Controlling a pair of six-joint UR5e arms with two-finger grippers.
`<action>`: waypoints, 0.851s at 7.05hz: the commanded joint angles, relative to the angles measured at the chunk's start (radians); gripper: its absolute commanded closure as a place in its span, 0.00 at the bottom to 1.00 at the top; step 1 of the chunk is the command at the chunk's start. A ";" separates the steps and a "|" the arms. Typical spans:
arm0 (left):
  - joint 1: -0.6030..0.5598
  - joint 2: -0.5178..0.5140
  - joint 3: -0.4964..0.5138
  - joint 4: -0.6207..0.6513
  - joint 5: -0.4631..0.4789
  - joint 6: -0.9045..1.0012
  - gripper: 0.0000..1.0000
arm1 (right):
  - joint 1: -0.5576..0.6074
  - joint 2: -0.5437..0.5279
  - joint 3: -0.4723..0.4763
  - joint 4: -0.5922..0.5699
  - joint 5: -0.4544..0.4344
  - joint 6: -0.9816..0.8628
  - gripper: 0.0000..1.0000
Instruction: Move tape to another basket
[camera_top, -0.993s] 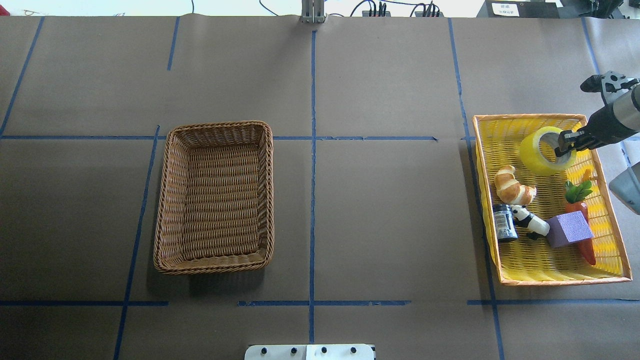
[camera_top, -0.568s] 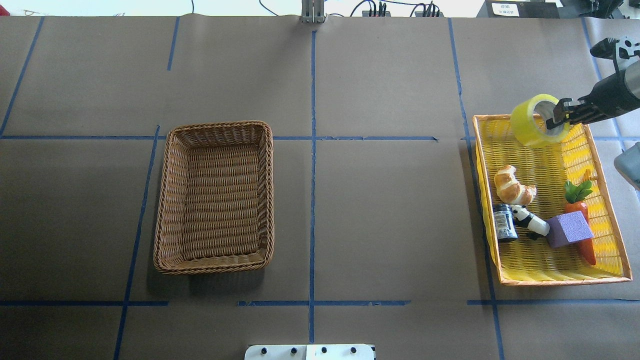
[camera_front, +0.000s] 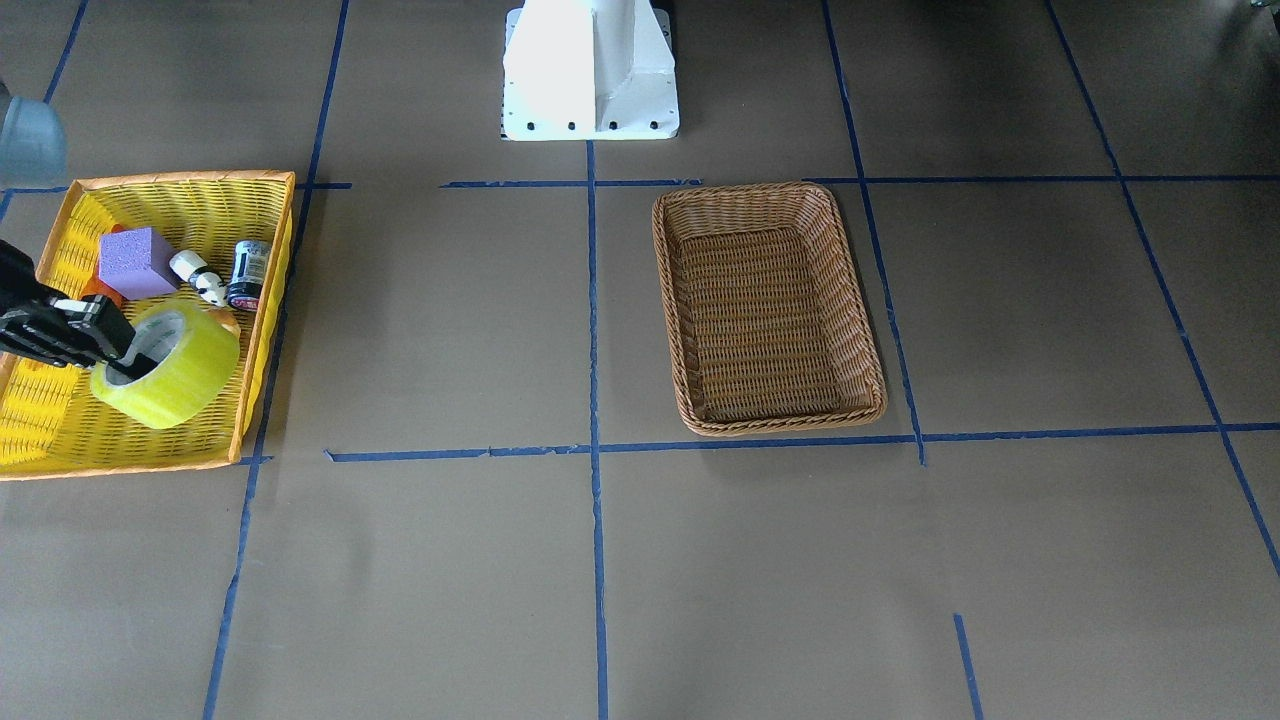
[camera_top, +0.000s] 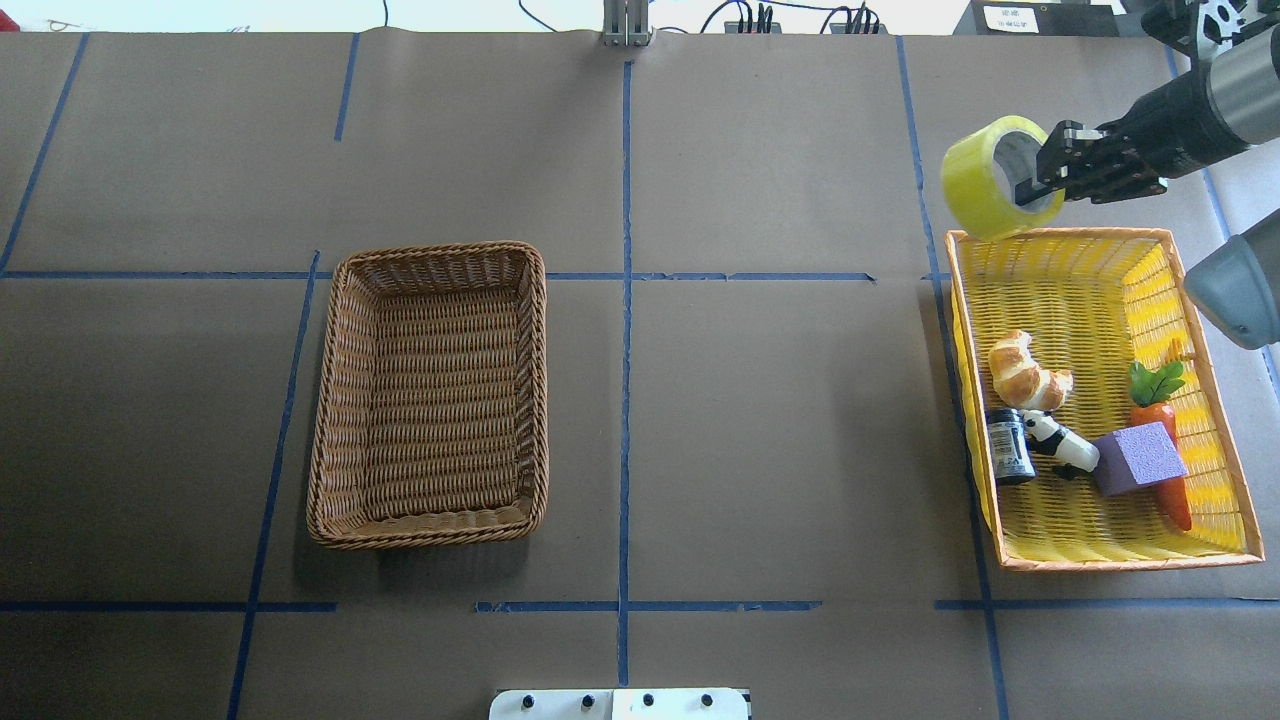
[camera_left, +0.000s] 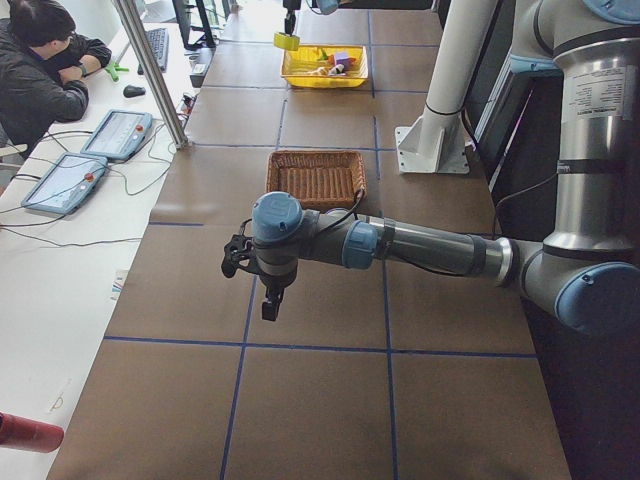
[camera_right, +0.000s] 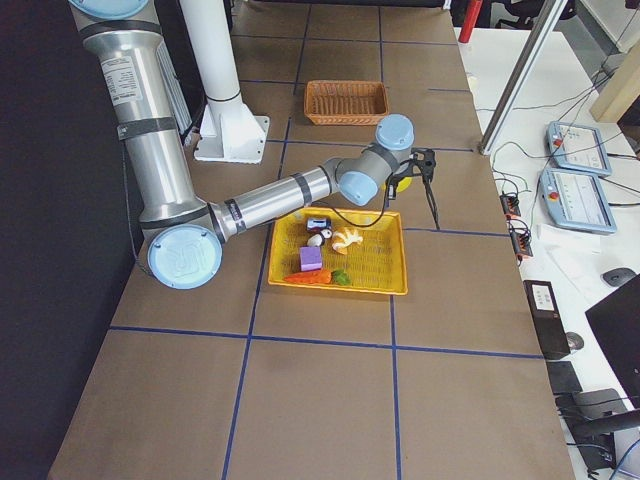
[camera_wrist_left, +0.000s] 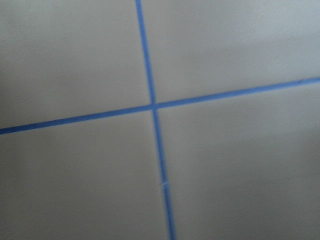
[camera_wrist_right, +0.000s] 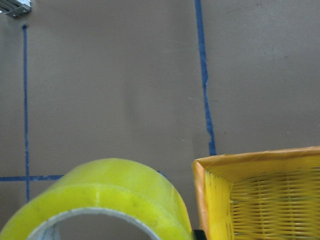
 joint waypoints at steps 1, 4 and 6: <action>0.088 0.007 -0.008 -0.219 -0.108 -0.326 0.00 | -0.108 0.012 0.117 0.027 -0.018 0.224 1.00; 0.356 -0.010 -0.008 -0.652 -0.109 -0.983 0.00 | -0.321 0.003 0.118 0.392 -0.213 0.681 0.99; 0.435 -0.050 -0.013 -0.861 -0.109 -1.259 0.00 | -0.428 -0.002 0.116 0.540 -0.328 0.760 0.98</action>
